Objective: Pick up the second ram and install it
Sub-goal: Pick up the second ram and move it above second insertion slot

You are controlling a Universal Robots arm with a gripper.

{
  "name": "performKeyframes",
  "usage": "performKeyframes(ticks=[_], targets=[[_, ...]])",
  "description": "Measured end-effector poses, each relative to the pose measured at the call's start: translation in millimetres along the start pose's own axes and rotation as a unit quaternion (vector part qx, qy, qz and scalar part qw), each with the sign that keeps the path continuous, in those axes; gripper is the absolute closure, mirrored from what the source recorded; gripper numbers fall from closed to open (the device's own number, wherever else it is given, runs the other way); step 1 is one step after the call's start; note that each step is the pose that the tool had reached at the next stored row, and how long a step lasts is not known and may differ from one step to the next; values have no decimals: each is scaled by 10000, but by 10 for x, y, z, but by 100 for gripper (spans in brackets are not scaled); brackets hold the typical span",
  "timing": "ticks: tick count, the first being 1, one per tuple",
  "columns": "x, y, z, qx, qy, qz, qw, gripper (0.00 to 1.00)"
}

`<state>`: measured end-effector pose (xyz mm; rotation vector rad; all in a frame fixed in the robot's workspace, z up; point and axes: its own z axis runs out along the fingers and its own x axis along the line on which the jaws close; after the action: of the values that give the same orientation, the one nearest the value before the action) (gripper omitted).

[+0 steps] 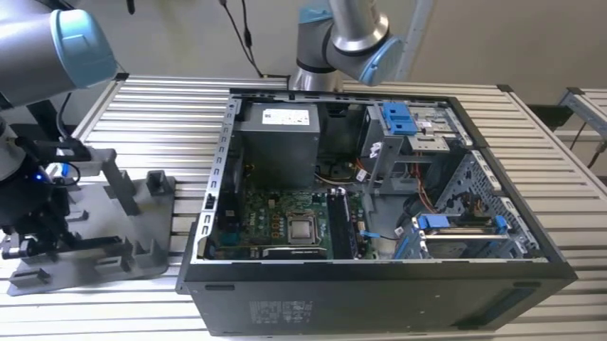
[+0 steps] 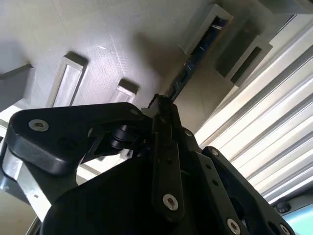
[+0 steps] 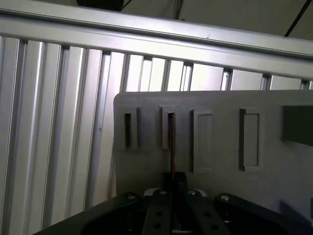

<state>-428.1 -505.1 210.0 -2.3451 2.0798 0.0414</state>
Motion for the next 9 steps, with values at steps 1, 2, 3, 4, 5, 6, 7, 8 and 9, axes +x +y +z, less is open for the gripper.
performKeyframes(ticks=[1, 2, 3, 4, 5, 6, 7, 8, 9], targets=[[-1, 0, -34, 0, 0, 0, 10000, 86], [-2, 1, -68, 0, 0, 1, 10000, 86], [-2, 1, -101, 0, 0, 2, 10000, 86], [-3, 1, -130, 0, 0, 5, 10000, 86], [-4, 1, -156, 1, 0, 9, 10000, 86], [-4, 2, -177, 1, 0, 16, 10000, 86], [-5, 2, -194, 1, 0, 32, 10000, 86], [-5, 2, -206, 2, -1, 66, 10000, 86], [-5, 2, -215, 3, -1, 106, 9999, 86]])
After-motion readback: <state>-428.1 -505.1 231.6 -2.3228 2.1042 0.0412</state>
